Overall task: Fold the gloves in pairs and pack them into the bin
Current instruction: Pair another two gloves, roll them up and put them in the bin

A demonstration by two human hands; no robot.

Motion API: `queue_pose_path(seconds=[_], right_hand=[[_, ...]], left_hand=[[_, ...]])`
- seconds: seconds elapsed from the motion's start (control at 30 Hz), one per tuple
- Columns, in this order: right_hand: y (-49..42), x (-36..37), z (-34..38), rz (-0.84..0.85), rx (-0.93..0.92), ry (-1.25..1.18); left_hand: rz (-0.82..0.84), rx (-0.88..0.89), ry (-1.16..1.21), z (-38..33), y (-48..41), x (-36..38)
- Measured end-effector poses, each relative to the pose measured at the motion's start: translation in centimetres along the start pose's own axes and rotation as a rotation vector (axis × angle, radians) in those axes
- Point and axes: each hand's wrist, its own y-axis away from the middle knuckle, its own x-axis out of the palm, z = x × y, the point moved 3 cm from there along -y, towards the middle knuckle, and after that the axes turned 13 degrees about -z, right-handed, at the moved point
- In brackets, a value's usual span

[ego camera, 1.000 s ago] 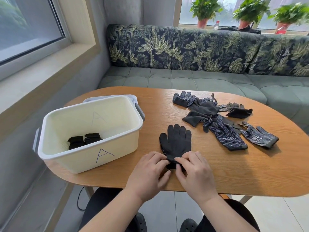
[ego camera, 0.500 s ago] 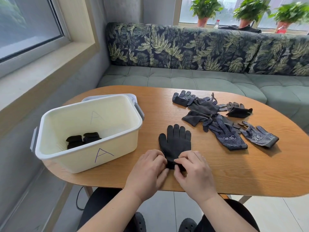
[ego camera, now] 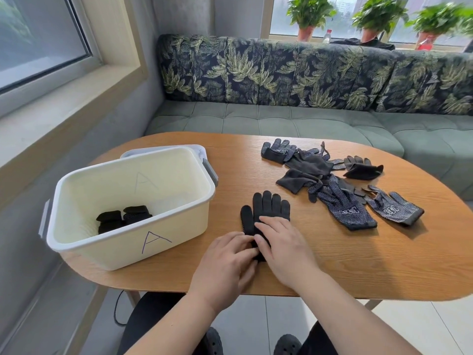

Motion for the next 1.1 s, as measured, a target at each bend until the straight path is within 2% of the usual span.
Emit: queue_pose_path(seconds=[0.17,0.3,0.43,0.57,0.77,1.1], right_hand=[[-3.8,0.5,0.6,0.108,0.136,0.166],[-5.1,2.0,1.1,0.285,0.178,0.216],[-5.8,2.9,1.1,0.217,0.209,0.253],[-5.5,4.0,0.4,0.293,0.247,0.254],[-6.3,3.7,-1.0,0.337,0.204,0.271],[-2.9,2.9,0.6,0.309,0.183,0.234]], left_hand=[[0.006,-0.015,-0.002,0.0,-0.1,-0.1],[0.034,-0.037,-0.009,-0.1,-0.4,-0.4],[0.049,-0.072,-0.005,-0.1,-0.5,-0.5],[0.071,-0.147,0.010,-0.3,-0.5,-0.8],[0.152,-0.193,-0.069,-0.4,-0.6,-0.9],[0.269,-0.193,-0.115,-0.5,-1.1,-0.7]])
